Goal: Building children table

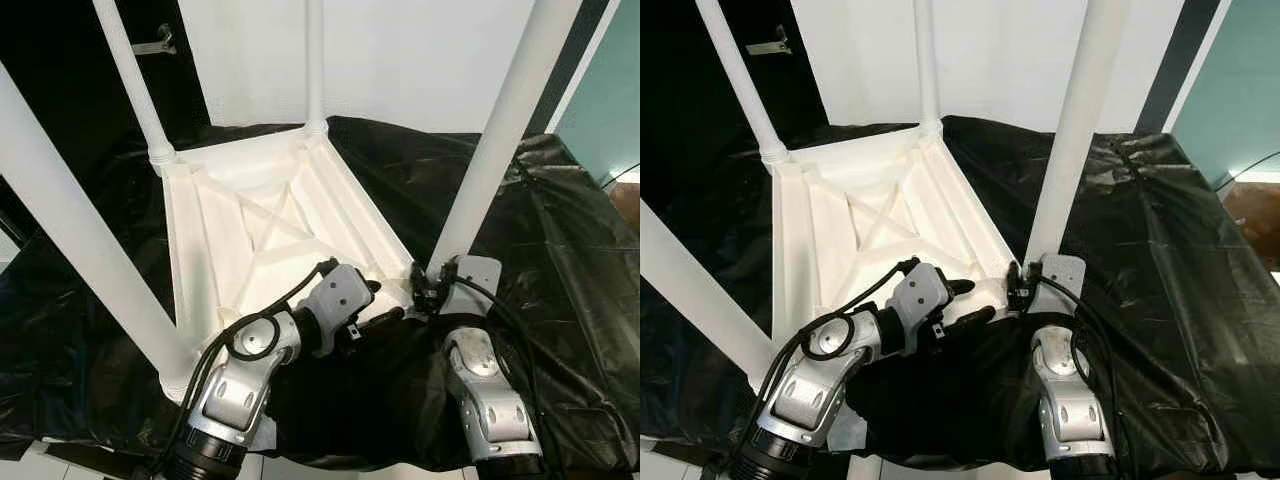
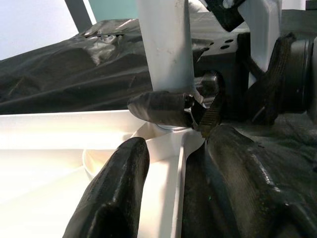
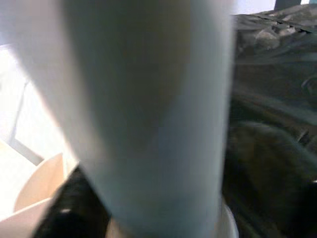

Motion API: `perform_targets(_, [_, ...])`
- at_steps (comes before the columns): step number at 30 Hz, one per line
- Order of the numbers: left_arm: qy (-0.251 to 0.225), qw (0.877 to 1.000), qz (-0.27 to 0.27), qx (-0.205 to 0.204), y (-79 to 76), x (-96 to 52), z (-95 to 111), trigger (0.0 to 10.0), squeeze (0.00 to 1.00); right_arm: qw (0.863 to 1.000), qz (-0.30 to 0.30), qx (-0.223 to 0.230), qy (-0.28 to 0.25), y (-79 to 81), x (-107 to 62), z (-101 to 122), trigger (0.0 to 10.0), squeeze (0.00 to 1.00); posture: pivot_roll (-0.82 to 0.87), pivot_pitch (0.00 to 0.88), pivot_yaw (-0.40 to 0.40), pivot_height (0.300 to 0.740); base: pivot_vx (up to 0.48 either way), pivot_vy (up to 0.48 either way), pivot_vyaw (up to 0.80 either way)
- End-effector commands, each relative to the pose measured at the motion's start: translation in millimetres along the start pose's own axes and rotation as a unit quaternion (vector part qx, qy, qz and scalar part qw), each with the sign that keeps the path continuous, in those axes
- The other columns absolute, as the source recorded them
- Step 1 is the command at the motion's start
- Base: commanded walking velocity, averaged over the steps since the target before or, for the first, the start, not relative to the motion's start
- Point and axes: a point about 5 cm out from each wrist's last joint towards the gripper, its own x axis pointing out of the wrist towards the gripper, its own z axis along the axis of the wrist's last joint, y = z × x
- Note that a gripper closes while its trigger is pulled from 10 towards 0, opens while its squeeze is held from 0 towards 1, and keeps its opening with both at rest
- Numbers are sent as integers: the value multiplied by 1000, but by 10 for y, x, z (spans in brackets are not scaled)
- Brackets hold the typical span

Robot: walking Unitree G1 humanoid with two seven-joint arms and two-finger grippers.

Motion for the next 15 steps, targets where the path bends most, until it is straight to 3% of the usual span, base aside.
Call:
perform_targets(1, [7,999,48,6,58,-40,-30,10000,0,1000,28,2,-10,-92,-13,14,10000,1000,-57,4,6,740,0,0,0])
perform_targets(6, [9,999,48,6,68,-58,-37,10000,0,997,73,1,-21,-151,-14,42,10000,1000,-57,5,6,740,0,0,0])
perform_targets(10, [11,999,47,5,92,-78,-40,10000,0,985,169,-5,-32,-328,50,105,10000,1000,-48,3,1,740,0,0,0])
perform_targets(12, [11,999,47,5,92,-78,-40,10000,0,985,169,-5,-32,-328,50,105,10000,1000,-48,3,1,740,0,0,0])
perform_targets(13, [11,999,45,6,92,-84,-37,10000,0,979,203,-9,-27,-352,80,121,10000,0,-45,3,-1,740,0,0,0])
perform_targets(15, [11,999,43,10,91,-90,-34,10000,0,971,238,-15,-24,-360,107,137,10000,0,-41,0,-3,740,0,0,0])
